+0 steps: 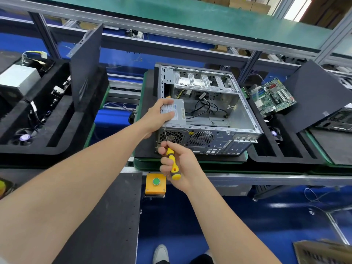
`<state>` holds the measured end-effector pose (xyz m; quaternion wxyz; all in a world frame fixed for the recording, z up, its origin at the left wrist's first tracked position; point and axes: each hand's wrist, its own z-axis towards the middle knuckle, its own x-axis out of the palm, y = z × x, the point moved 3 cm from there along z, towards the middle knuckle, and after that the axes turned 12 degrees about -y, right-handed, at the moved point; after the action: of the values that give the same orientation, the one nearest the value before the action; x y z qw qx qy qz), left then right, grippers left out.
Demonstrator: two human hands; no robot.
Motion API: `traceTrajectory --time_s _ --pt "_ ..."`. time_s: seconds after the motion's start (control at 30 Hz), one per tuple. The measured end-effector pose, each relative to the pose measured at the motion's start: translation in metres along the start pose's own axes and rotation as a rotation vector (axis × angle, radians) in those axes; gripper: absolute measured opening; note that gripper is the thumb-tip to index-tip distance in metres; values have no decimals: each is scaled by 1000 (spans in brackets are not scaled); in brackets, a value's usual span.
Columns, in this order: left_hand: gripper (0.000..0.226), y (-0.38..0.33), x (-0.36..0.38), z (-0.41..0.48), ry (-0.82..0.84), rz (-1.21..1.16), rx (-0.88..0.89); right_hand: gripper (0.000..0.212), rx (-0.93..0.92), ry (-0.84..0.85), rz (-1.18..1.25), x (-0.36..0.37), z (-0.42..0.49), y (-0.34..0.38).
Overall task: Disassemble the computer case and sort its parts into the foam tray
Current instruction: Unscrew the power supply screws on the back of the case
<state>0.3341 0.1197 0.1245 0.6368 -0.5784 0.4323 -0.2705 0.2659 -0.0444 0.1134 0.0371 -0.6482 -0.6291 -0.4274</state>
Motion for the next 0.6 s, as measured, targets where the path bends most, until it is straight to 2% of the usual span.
traceTrajectory --time_s 0.07,0.13,0.2,0.27,0.3,0.37,0.47,0.6 --pt "45 4 -2 3 -41 162 7 24 102 112 195 0 0 -5" --pt "53 -1 -5 10 -75 448 113 30 174 193 325 3 0 -7" --pt "65 -14 -5 20 -53 673 304 34 197 226 396 7 1 -7" --pt "72 -24 -2 32 -7 781 372 37 200 223 429 10 1 -5" --pt "68 -26 1 37 0 817 375 37 195 214 432 12 1 -5" --pt "55 -24 6 46 -2 858 361 34 166 178 413 12 1 -3" --pt "50 -18 12 51 19 830 331 31 110 115 358 12 3 0" --pt "48 -16 13 54 -1 810 334 23 -96 -111 -27 14 6 -2"
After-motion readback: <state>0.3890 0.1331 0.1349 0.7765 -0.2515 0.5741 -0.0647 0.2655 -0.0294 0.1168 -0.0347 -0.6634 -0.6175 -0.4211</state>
